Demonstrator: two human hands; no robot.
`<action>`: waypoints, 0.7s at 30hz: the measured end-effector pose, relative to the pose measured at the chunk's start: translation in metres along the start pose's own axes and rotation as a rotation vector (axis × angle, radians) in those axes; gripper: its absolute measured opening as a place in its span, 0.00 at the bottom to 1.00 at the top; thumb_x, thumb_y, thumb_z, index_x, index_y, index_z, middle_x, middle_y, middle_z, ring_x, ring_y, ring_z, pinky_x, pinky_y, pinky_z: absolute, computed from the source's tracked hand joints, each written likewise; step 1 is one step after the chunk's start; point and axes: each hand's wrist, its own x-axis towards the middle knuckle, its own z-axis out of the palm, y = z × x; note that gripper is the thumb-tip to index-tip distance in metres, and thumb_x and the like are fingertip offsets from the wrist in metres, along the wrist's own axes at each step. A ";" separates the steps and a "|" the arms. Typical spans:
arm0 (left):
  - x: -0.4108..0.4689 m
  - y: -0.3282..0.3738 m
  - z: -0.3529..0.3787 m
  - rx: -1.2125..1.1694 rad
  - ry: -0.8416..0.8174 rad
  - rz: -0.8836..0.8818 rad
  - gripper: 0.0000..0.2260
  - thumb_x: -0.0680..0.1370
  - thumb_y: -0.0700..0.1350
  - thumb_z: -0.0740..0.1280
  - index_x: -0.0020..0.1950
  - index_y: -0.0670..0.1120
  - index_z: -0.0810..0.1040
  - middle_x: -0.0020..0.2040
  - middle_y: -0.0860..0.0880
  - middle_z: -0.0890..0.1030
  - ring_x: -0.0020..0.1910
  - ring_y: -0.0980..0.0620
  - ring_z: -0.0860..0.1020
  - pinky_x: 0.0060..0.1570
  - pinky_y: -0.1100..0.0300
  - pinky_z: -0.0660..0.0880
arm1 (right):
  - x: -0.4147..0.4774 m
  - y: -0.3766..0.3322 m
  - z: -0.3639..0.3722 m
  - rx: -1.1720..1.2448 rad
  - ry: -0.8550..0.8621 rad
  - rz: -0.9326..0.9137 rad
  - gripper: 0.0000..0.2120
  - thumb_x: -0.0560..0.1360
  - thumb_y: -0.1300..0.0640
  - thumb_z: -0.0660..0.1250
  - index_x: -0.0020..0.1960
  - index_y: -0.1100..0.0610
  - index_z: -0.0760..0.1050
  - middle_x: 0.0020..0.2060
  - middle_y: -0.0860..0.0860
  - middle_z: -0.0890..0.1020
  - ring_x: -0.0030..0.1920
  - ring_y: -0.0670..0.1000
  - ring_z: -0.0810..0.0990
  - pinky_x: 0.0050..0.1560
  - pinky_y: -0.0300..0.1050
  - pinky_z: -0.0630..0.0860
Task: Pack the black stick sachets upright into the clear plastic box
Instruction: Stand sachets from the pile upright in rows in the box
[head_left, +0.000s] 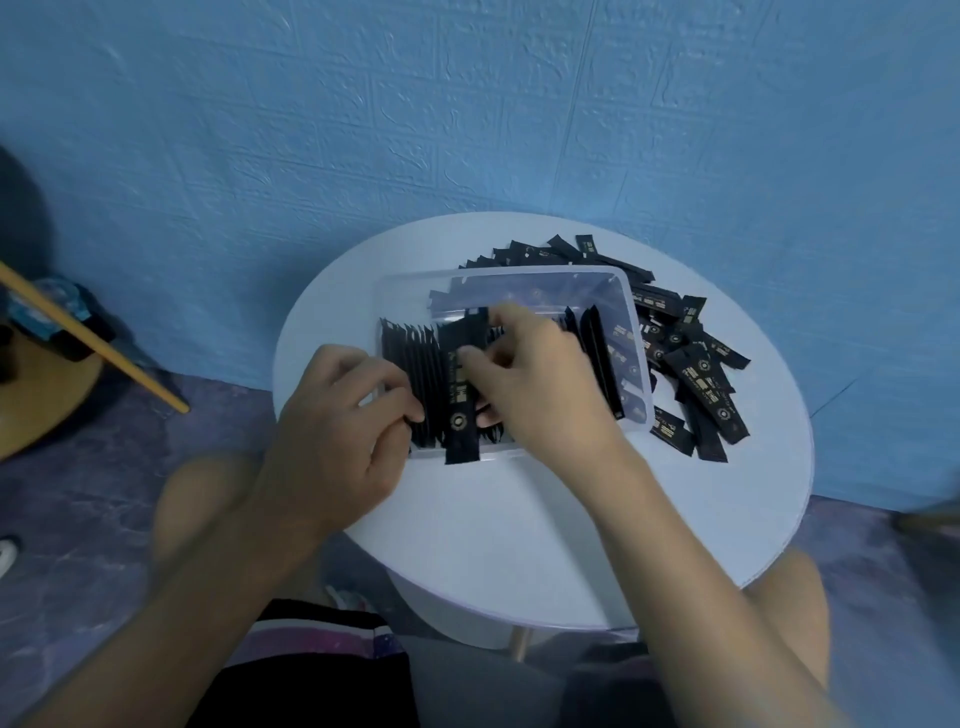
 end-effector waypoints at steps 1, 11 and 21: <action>-0.001 0.001 0.001 0.003 0.008 0.007 0.14 0.77 0.38 0.59 0.41 0.41 0.84 0.46 0.47 0.83 0.47 0.42 0.73 0.49 0.57 0.69 | 0.002 -0.002 0.007 -0.046 0.010 -0.019 0.07 0.77 0.53 0.67 0.44 0.53 0.71 0.32 0.50 0.82 0.32 0.54 0.83 0.39 0.51 0.79; -0.005 0.005 0.003 0.024 0.055 0.023 0.13 0.78 0.38 0.59 0.48 0.40 0.85 0.47 0.46 0.84 0.47 0.43 0.73 0.52 0.59 0.67 | 0.014 -0.014 0.029 -0.201 -0.001 -0.102 0.09 0.80 0.50 0.64 0.47 0.56 0.72 0.33 0.51 0.80 0.38 0.58 0.79 0.41 0.50 0.74; -0.010 0.002 0.001 0.032 0.041 0.066 0.11 0.81 0.46 0.65 0.54 0.46 0.87 0.50 0.50 0.83 0.49 0.43 0.73 0.54 0.61 0.68 | 0.009 0.004 0.021 0.241 -0.239 0.047 0.09 0.80 0.57 0.67 0.60 0.54 0.78 0.35 0.53 0.84 0.32 0.53 0.86 0.43 0.56 0.85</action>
